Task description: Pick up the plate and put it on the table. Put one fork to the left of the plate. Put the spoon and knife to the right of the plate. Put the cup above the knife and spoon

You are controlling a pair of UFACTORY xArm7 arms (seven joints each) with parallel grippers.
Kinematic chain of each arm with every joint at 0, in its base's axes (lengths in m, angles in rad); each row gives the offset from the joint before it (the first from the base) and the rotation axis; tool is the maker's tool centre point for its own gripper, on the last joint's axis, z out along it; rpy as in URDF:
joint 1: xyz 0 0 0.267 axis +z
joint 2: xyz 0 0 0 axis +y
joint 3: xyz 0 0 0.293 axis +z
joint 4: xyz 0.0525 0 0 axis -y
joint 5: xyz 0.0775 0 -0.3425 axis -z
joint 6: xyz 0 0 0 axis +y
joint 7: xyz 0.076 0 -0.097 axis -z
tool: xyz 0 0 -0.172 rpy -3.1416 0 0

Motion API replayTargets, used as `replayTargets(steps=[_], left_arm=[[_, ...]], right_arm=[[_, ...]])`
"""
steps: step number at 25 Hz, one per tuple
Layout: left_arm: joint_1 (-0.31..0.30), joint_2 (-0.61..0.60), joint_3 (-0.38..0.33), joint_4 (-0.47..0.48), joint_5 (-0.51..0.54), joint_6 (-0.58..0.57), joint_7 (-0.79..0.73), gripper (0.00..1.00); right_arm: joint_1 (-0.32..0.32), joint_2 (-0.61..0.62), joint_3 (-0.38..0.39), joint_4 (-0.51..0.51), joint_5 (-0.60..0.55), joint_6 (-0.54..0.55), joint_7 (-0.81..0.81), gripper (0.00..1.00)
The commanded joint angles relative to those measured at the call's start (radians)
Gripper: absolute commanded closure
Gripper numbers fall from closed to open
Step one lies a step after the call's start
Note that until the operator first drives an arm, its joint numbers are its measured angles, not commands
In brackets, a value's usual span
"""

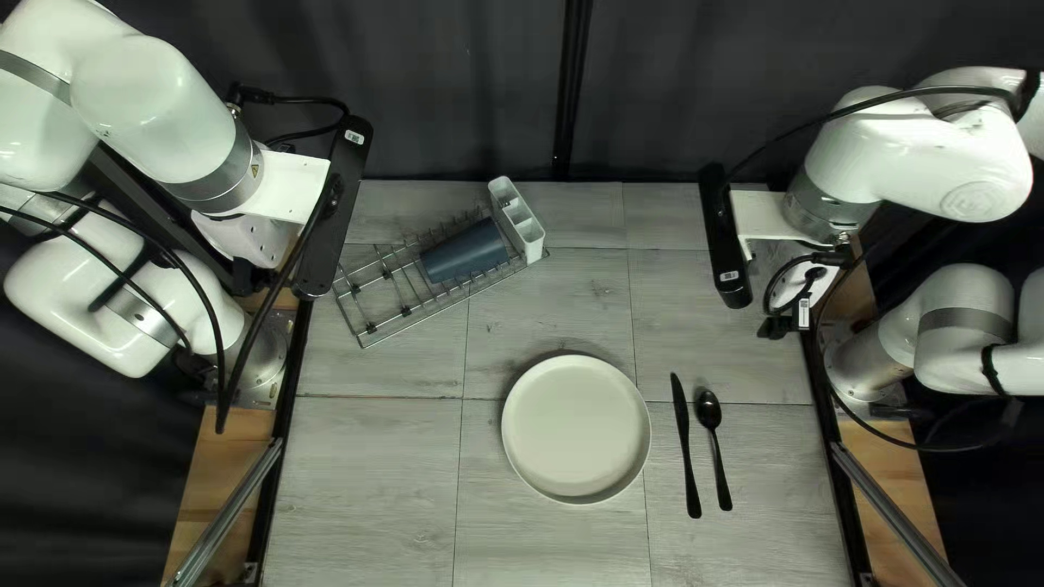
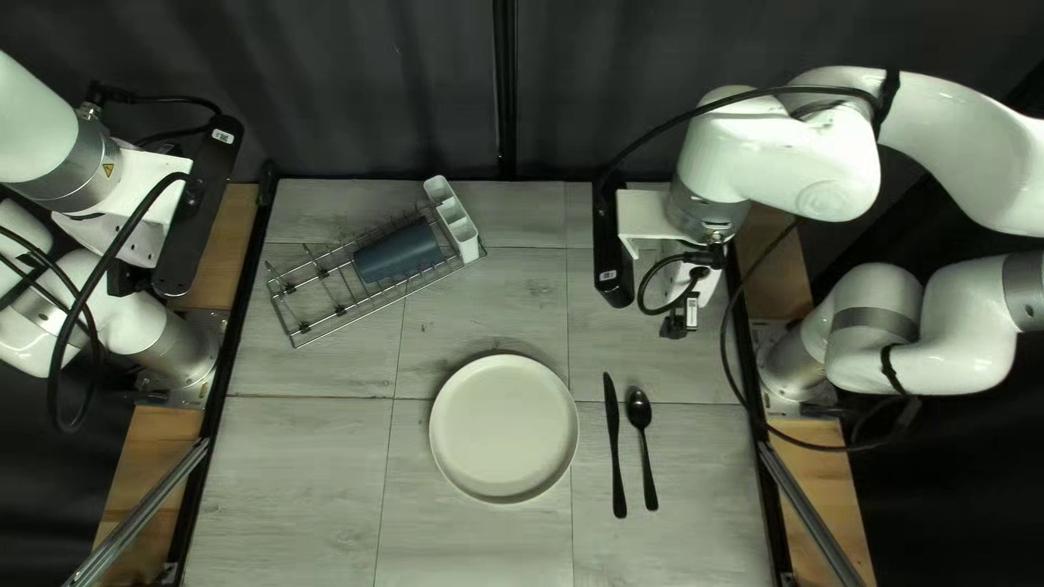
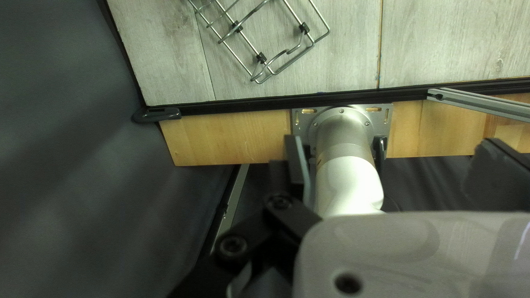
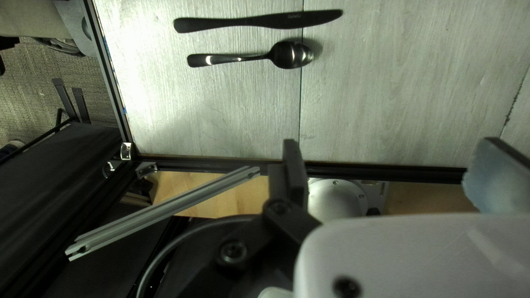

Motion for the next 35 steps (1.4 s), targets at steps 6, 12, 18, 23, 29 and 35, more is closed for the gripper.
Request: replayTargets(steps=[6, 12, 18, 23, 29, 35], left_arm=[[0.000, 0.000, 0.000, 0.000, 0.000, 0.000, 0.000, 0.00], [0.000, 0.000, 0.000, 0.000, 0.000, 0.000, 0.000, 0.00], [0.023, 0.042, 0.081, -0.112, 0.020, -0.099, 0.018, 0.00], [0.051, 0.090, 0.185, -0.210, 0.096, -0.249, 0.067, 0.00], [0.117, 0.109, 0.326, -0.348, 0.210, -0.465, 0.057, 0.00], [0.123, -0.018, 0.447, -0.344, 0.249, -0.627, 0.016, 0.00]], right_arm=[[0.000, 0.000, 0.000, 0.000, 0.000, 0.000, 0.000, 0.00], [0.000, 0.000, 0.000, 0.000, 0.000, 0.000, 0.000, 0.00], [0.000, 0.000, 0.000, 0.000, 0.000, 0.000, 0.000, 0.00], [0.000, 0.000, 0.000, 0.000, 0.000, 0.000, 0.000, 0.00], [0.000, 0.000, 0.000, 0.000, 0.000, 0.000, 0.000, 0.00], [0.000, 0.000, 0.000, 0.000, 0.000, 0.000, 0.000, 0.00]])
